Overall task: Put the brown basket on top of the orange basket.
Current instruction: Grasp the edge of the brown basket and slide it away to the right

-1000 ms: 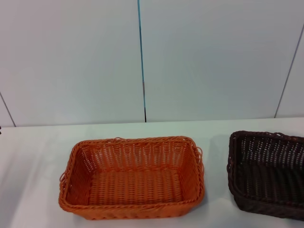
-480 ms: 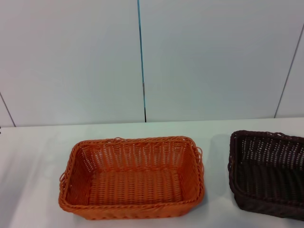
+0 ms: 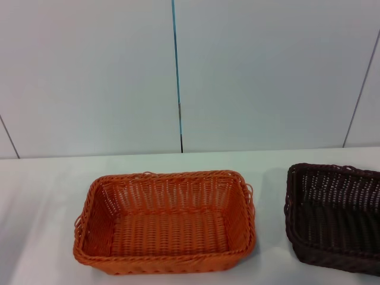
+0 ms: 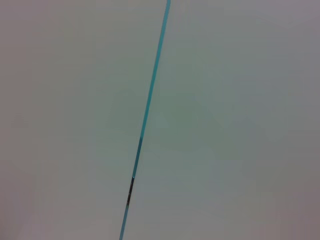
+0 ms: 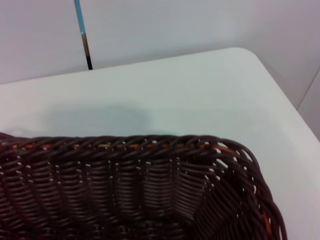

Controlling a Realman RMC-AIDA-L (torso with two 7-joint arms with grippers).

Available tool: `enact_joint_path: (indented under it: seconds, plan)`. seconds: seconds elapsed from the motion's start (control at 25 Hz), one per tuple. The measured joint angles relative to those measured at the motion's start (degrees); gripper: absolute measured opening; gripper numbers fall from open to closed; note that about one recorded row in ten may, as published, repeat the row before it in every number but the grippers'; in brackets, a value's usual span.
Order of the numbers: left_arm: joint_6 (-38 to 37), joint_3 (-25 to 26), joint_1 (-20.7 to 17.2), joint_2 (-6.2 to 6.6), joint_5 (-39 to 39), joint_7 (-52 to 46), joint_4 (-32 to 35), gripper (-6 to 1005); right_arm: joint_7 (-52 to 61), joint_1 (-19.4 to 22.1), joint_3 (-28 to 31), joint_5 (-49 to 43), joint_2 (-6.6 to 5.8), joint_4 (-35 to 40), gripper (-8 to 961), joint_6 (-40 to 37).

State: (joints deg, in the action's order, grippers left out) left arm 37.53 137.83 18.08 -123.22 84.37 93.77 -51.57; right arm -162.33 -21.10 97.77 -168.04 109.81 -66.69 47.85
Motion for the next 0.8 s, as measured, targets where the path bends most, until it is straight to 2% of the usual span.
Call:
enact_joint_path:
  seconds: [0.24, 0.44, 0.64, 0.8]
  plan:
    - [0.00, 0.25, 0.03, 0.00, 0.00, -0.07, -0.02, 920, 0.00, 0.03, 0.15, 0.00, -0.16, -0.59, 912, 0.36]
    - [0.00, 0.32, 0.19, 0.00, 0.00, -0.08, -0.05, 921, 0.00, 0.46, 0.96, 0.02, 0.31, -0.78, 857, -0.02]
    - [0.00, 0.36, 0.20, 0.00, 0.00, -0.09, -0.22, 920, 0.00, 0.58, 1.42, 0.08, 0.48, -0.83, 653, -0.31]
    - [-0.03, 0.42, 0.09, 0.00, 0.00, -0.09, -0.39, 920, 0.00, 0.66, 1.46, 0.09, 0.76, -0.23, 633, -1.73]
